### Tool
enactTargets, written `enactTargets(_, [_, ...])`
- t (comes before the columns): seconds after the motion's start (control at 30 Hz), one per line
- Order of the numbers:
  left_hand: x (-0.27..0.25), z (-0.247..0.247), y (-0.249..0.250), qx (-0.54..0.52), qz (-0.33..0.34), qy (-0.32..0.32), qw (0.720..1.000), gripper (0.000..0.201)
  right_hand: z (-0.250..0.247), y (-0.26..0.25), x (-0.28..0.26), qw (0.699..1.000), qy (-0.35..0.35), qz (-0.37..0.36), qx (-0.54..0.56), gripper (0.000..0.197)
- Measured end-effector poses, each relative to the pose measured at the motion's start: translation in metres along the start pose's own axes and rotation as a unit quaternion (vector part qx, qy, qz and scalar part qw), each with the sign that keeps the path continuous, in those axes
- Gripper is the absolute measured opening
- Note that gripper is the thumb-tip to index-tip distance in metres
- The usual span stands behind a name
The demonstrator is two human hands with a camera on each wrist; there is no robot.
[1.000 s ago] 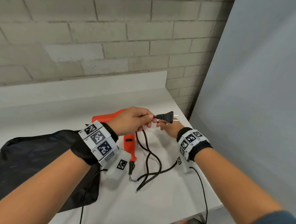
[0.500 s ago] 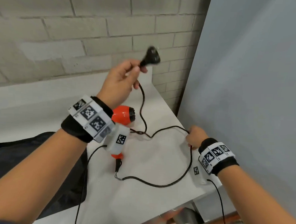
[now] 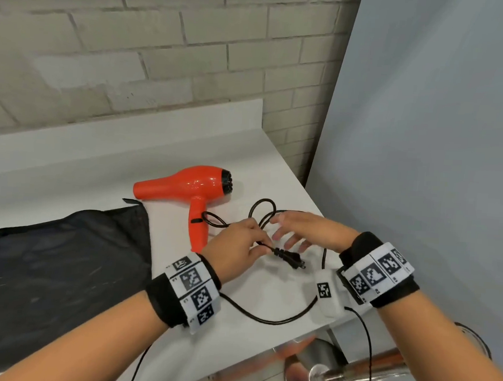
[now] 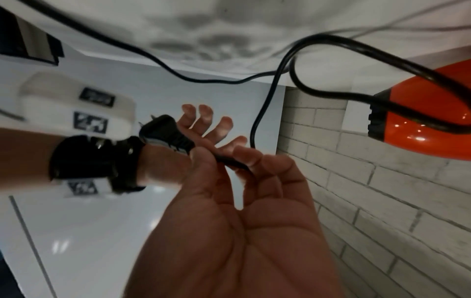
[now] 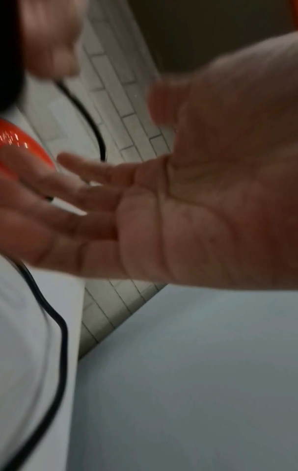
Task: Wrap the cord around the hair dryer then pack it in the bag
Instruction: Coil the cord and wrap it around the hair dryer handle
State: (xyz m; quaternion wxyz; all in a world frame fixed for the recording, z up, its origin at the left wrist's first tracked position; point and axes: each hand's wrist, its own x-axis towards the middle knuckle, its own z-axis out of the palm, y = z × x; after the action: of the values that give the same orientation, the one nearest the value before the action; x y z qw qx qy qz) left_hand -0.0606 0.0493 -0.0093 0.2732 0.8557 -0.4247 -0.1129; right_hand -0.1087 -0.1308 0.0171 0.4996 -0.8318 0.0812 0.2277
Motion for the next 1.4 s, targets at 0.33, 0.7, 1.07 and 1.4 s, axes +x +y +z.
enactTargets(0.33, [0.018,-0.024,-0.029,-0.024,-0.12,0.045,0.992,0.032,0.011,0.019,0.019,0.981,0.132,-0.037,-0.14,0.022])
enactTargets(0.7, [0.076,-0.054,-0.045,0.09,-0.2,-0.03,0.975,0.022,0.008,0.02,0.013,0.877,0.063,-0.092,-0.468,0.03])
enactTargets(1.07, [0.066,-0.053,-0.056,0.011,-0.124,0.028,0.992,0.027,0.028,0.018,0.043,0.945,0.122,0.083,-0.29,0.021])
enactTargets(1.4, [-0.02,-0.044,-0.089,0.29,-0.066,-0.2,0.933,0.046,0.013,-0.005,0.022,0.905,0.202,0.063,-0.37,0.038])
